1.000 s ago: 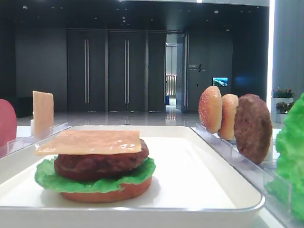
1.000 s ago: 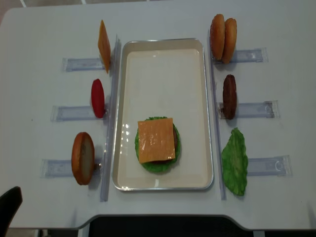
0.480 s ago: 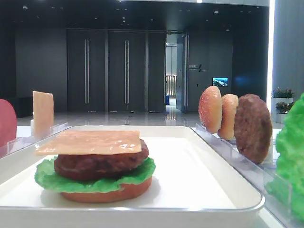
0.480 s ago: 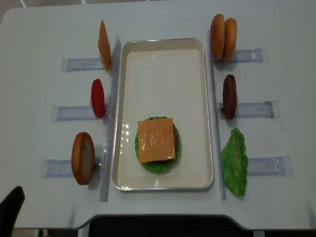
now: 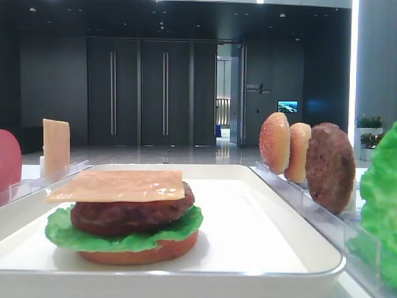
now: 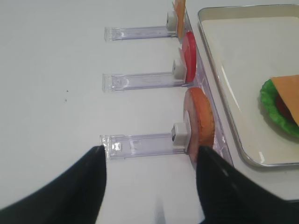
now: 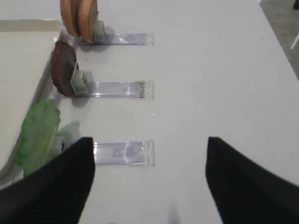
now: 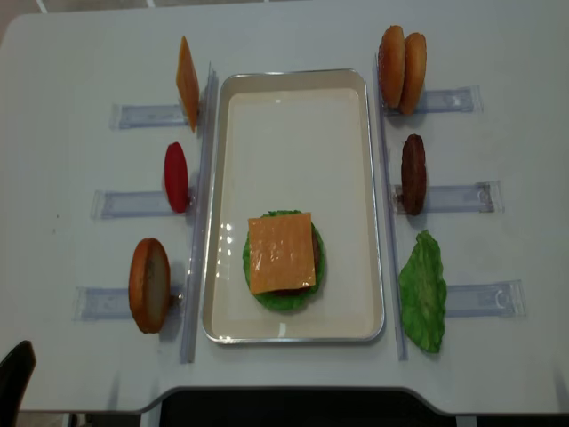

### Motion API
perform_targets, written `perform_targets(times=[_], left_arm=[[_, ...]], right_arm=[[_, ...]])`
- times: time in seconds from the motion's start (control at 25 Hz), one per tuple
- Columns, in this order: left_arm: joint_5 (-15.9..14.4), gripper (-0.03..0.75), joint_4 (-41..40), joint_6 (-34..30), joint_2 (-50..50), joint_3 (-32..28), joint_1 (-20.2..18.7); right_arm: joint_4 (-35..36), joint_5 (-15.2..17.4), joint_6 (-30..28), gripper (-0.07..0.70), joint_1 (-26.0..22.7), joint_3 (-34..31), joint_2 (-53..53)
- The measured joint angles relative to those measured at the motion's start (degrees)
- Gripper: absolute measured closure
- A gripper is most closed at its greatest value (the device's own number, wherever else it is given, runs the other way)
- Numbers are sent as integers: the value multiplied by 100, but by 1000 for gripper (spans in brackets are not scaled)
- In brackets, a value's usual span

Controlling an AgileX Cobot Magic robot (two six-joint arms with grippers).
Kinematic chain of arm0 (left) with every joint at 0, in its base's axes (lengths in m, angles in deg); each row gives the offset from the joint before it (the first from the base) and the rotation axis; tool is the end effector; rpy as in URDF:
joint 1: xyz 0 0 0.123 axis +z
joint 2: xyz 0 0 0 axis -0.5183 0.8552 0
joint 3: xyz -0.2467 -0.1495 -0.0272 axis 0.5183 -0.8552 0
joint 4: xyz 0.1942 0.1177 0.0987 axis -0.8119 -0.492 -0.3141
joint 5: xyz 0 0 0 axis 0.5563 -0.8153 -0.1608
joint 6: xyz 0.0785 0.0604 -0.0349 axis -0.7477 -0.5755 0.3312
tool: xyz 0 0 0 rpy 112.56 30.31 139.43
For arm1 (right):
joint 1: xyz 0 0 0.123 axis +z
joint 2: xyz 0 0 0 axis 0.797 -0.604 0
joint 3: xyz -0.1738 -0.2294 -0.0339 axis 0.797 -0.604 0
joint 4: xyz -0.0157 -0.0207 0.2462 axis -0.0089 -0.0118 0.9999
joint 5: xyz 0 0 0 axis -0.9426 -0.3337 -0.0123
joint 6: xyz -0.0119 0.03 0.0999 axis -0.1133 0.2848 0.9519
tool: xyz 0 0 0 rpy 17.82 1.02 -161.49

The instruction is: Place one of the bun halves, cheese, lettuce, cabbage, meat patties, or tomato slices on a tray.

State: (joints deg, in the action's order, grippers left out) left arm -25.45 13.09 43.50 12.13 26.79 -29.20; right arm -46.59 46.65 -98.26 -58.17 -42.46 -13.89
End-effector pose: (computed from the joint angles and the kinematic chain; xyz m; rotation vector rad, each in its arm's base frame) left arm -0.0026 -0.0056 0.2565 0.0469 2.1037 -0.0037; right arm -0.0058 0.0172 0.2651 -0.0897 2.0876 0.0575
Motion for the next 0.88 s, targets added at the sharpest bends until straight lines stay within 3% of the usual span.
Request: perform_targets(times=[0.16,0.4,0.88], left_arm=[[0,244,-6,12,0,0,0],[0,46,-11,27,0,0,0],[0,24,-11,33,0,0,0]], right_arm=[[0,0,0,153,0,0,0],[0,0,0,153,0,0,0],[0,0,0,153,0,0,0]])
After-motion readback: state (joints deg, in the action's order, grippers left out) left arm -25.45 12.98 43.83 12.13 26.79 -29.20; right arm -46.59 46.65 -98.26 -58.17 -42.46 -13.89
